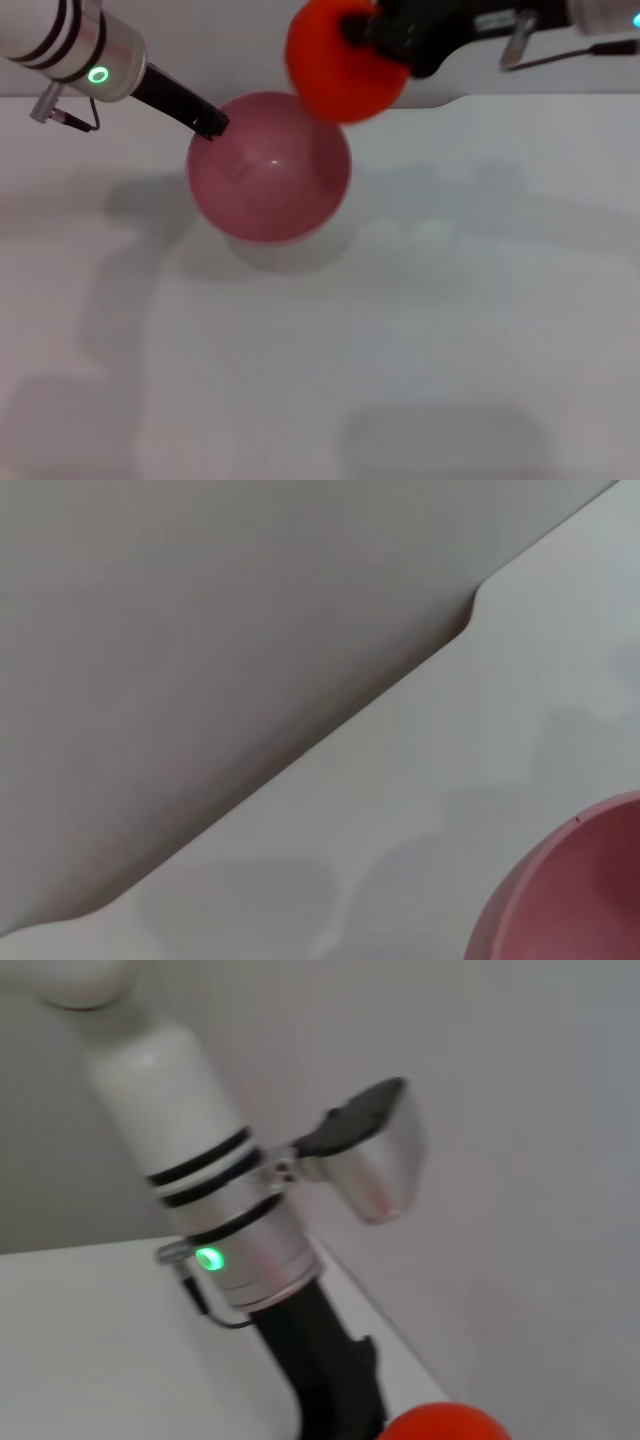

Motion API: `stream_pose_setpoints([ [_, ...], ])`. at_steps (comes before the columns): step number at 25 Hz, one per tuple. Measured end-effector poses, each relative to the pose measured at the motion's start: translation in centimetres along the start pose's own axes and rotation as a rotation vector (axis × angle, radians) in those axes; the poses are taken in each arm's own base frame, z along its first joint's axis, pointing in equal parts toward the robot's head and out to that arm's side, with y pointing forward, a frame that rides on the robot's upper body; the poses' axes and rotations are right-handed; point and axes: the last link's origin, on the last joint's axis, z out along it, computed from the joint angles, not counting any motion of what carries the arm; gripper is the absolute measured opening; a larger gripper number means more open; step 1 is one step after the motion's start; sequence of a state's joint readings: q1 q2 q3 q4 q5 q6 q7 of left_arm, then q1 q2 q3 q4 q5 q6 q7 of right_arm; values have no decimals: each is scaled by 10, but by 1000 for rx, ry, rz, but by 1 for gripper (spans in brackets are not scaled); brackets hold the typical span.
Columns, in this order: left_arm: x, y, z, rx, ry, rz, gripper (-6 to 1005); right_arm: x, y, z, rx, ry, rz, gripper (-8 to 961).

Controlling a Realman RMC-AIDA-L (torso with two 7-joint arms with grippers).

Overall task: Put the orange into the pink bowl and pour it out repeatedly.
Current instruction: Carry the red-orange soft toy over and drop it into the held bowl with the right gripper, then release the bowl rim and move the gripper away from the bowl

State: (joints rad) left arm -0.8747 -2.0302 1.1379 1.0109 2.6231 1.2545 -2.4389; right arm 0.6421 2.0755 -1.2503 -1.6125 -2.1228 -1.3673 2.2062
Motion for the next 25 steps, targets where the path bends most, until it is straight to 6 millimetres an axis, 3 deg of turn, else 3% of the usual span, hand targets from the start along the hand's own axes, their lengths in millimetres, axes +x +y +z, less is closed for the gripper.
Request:
stream_pose_setpoints([
  [5, 0, 3, 2, -7, 0, 1, 44, 9, 9, 23, -67, 44, -8, 54],
  [11, 0, 9, 4, -18, -6, 19, 44, 21, 2, 41, -70, 65, 39, 53],
  [16, 0, 11, 5, -19, -14, 28, 44, 22, -1, 43, -58, 60, 44, 211],
  [21, -1, 11, 6, -19, -15, 33, 43, 27, -11, 36, 20, 21, 59, 438],
  [25, -1, 12, 7, -14, -13, 56, 42, 39, -22, 24, 137, -118, 45, 481],
])
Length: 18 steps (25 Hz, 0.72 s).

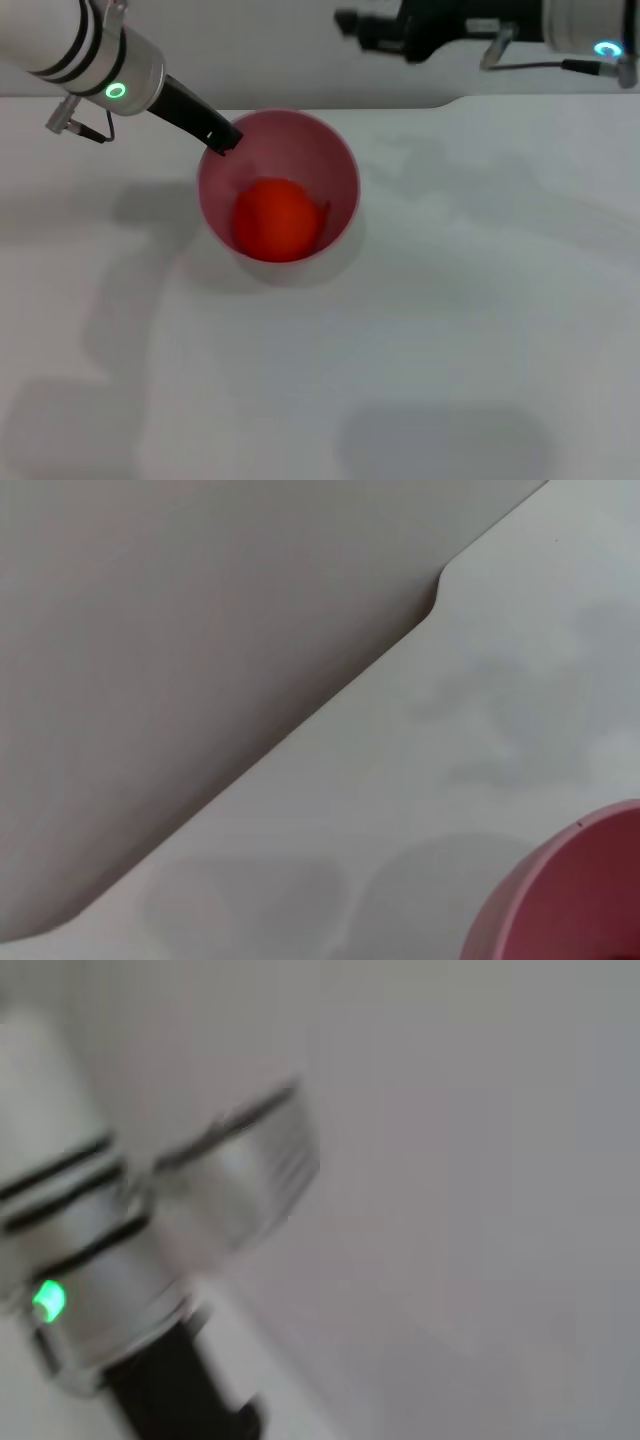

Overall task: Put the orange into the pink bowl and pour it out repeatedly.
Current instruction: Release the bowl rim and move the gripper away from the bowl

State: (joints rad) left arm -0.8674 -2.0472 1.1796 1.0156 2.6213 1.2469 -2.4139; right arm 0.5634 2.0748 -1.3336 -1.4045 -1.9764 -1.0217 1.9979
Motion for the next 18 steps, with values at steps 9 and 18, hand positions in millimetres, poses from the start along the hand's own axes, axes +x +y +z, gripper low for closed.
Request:
stream_pose_setpoints([
  [9, 4, 5, 9, 33, 28, 46, 42, 44, -19, -48, 260, -567, -9, 502],
  [18, 10, 14, 17, 59, 80, 98, 43, 101, -35, -110, 731, -869, -20, 502],
])
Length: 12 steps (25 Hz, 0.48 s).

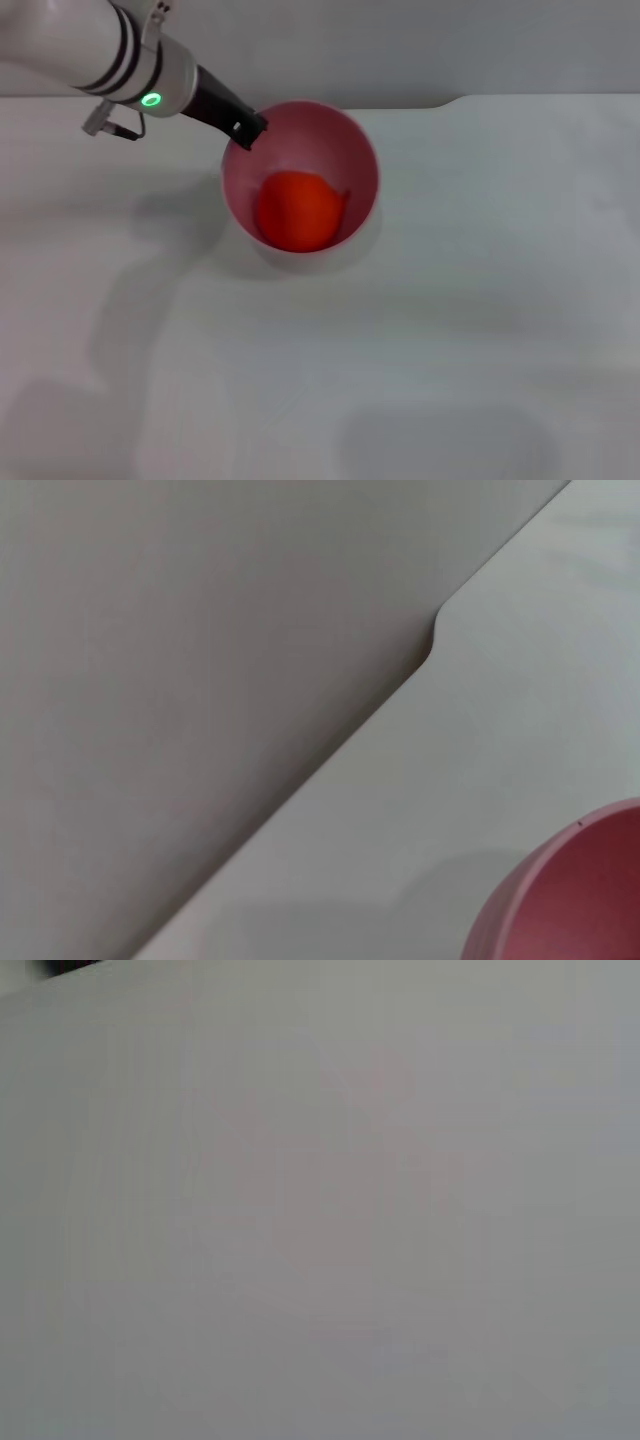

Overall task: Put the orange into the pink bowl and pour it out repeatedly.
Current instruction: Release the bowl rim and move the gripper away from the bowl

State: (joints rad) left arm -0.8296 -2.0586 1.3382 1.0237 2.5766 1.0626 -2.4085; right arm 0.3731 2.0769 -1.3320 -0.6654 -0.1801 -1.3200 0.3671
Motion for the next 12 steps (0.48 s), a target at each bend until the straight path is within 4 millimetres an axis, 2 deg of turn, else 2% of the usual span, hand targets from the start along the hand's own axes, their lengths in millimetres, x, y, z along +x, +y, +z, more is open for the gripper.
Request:
stream_pose_setpoints([
  [4, 9, 9, 2, 38, 94, 48, 43, 1, -12, -15, 87, -25, 7, 502],
  [9, 26, 40, 1, 81, 295, 181, 43, 3, -18, -21, 132, -21, 14, 502],
  [12, 29, 56, 3, 107, 363, 263, 42, 3, -17, -21, 133, -23, 18, 502],
])
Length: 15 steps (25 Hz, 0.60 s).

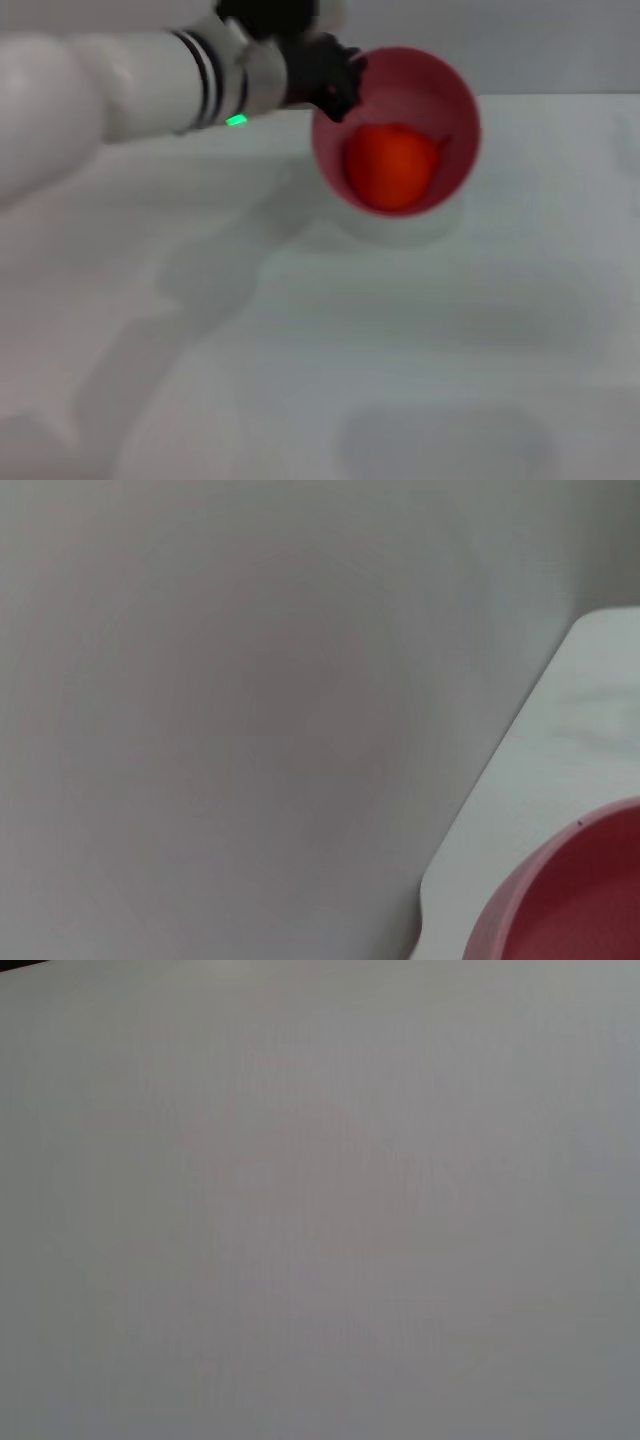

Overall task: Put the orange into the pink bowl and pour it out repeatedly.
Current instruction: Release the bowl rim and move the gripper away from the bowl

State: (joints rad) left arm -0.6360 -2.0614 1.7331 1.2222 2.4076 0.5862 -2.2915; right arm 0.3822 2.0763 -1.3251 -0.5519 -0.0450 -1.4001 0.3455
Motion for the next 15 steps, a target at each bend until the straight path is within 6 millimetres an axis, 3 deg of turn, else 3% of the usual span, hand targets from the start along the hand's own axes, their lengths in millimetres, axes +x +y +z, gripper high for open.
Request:
stream_pose_setpoints([
  [6, 1, 34, 2, 84, 138, 140, 45, 1, 3, 2, -8, -1, 10, 502],
  [15, -1, 67, -2, 284, 378, 247, 54, 3, 7, 7, -17, -3, 42, 502],
])
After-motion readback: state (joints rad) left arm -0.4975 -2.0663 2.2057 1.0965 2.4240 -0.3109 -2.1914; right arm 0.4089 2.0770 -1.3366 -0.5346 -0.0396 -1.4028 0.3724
